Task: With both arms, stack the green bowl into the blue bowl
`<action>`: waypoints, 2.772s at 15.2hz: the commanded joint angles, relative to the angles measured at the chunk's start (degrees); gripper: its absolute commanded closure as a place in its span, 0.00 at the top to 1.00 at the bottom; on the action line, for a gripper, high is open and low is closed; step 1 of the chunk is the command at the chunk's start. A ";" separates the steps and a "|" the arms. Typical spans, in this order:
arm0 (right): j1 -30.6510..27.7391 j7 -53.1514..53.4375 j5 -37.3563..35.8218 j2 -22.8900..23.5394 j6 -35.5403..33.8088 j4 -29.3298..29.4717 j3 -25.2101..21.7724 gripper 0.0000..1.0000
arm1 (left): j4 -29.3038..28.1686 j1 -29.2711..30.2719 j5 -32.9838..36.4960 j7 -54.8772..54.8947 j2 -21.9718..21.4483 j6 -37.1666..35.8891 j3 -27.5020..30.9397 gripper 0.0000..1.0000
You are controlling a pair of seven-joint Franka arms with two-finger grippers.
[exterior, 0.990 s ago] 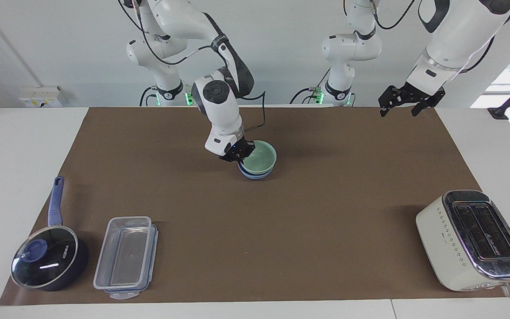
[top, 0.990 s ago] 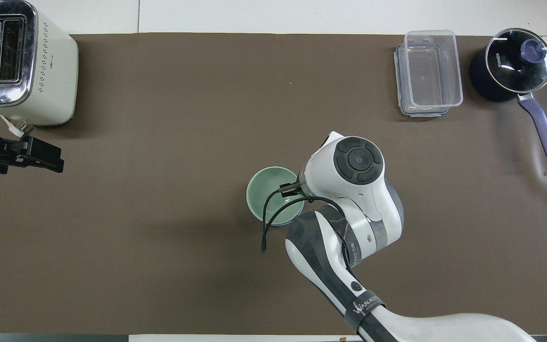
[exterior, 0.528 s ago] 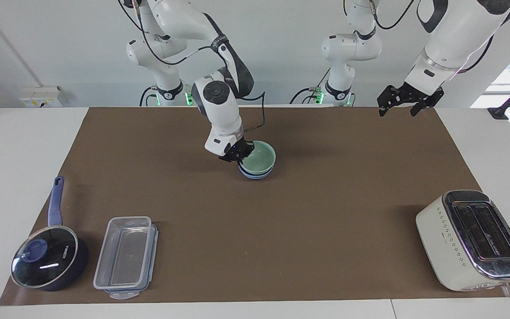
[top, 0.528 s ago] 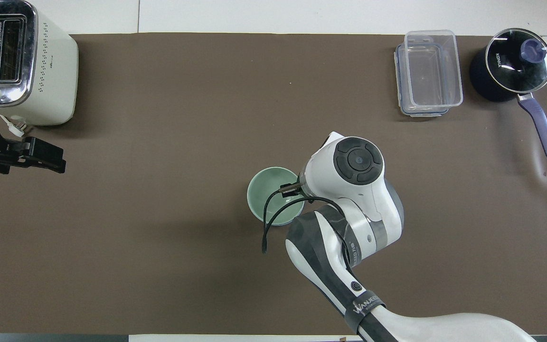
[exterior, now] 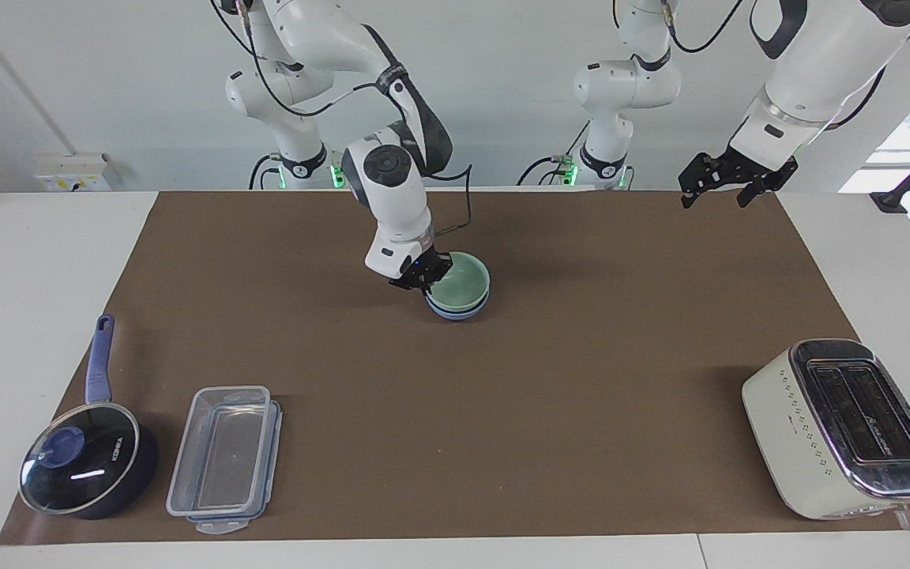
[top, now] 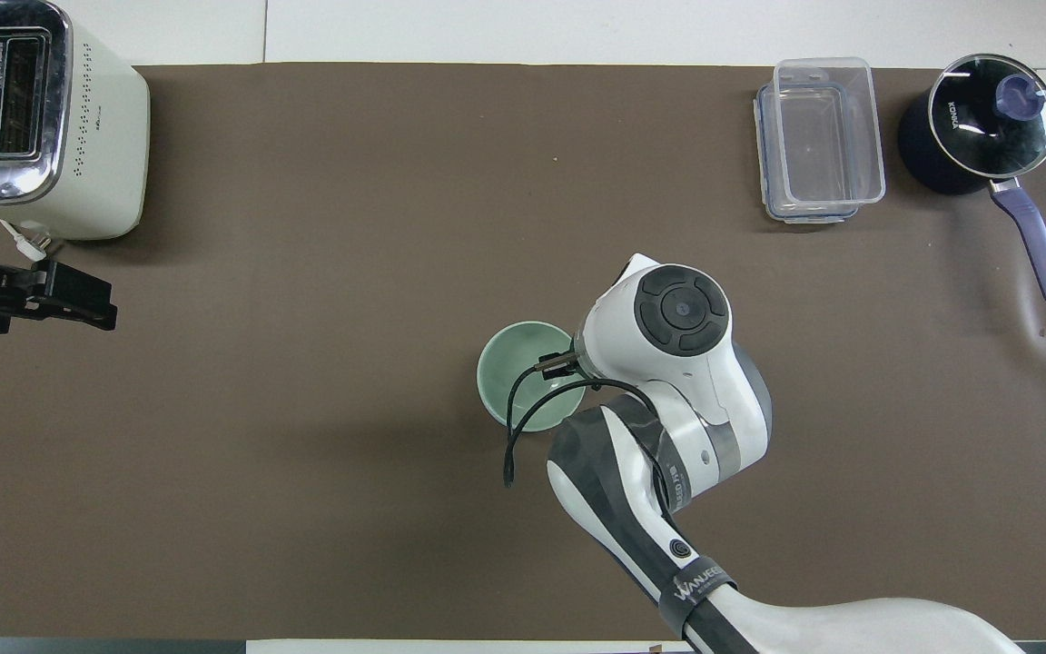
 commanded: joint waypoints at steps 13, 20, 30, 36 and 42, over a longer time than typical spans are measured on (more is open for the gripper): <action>-12.56 -2.31 -3.43 -1.41 -15.16 14.24 -0.17 1.00 | 0.26 0.54 -0.69 0.14 -0.07 -1.13 -0.19 1.00; -25.23 -6.01 -8.62 -4.12 -43.56 32.98 -0.61 1.00 | 0.26 0.54 -0.69 0.14 -0.07 -1.04 -0.19 1.00; -27.70 -12.86 -12.15 -11.95 -43.84 23.49 -0.87 1.00 | 0.26 0.54 -0.69 0.14 -0.07 -1.04 -0.19 1.00; -27.79 -12.86 -12.41 -13.01 -41.82 21.99 -2.18 1.00 | 0.26 0.54 -0.69 0.14 -0.07 -1.13 -0.19 1.00; -28.40 -12.95 -12.06 -11.78 -42.26 22.34 -3.07 1.00 | 0.26 0.45 -0.69 -0.04 -0.07 -0.86 -0.19 1.00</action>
